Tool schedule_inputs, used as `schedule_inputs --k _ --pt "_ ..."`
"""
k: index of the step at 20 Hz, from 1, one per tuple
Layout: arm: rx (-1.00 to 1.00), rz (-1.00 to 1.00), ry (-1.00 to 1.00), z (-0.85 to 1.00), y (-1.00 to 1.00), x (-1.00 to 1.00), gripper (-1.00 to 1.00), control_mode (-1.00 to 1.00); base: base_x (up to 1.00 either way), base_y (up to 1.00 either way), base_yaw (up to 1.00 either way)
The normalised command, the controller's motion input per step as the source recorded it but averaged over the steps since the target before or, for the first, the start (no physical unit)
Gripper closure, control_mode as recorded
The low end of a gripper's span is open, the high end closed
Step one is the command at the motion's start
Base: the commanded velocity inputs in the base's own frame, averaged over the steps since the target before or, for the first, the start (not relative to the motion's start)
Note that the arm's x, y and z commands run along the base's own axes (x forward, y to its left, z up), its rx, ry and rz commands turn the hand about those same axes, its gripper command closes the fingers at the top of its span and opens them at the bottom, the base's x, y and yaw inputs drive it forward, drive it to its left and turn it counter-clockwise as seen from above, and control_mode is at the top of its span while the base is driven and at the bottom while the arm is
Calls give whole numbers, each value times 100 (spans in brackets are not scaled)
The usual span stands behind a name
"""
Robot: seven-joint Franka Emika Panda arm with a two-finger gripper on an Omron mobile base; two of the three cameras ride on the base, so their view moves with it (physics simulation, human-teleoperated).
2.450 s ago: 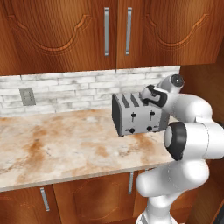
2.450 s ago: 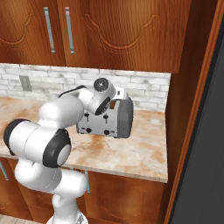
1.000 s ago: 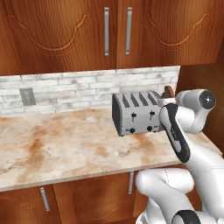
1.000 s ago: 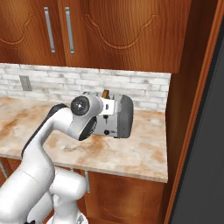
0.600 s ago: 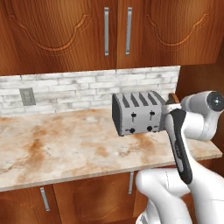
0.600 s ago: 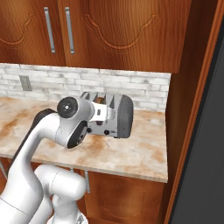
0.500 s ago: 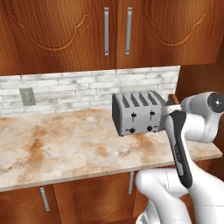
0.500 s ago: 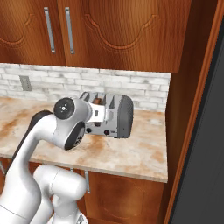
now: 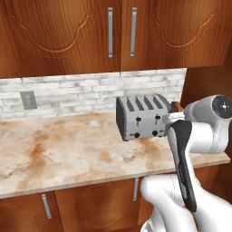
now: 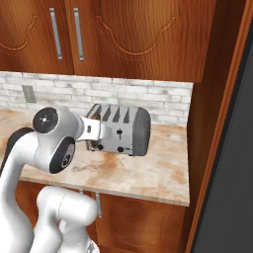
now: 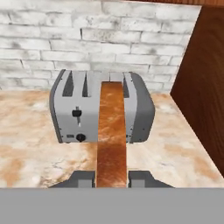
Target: Start the toaster. Once the lever pops up, take the bread to the plate on the dining counter.
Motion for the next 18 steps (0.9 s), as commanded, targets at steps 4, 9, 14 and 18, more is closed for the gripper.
schedule_inputs --k 4,9,14,18 --pt "1 0 11 19 34 -56 100 -100 0 0 0" --pt "2 0 3 17 29 -52 100 -100 0 0 0" --pt "6 0 2 14 16 -47 100 -100 0 0 0" --pt "1 0 0 10 24 -39 100 -100 0 0 0"
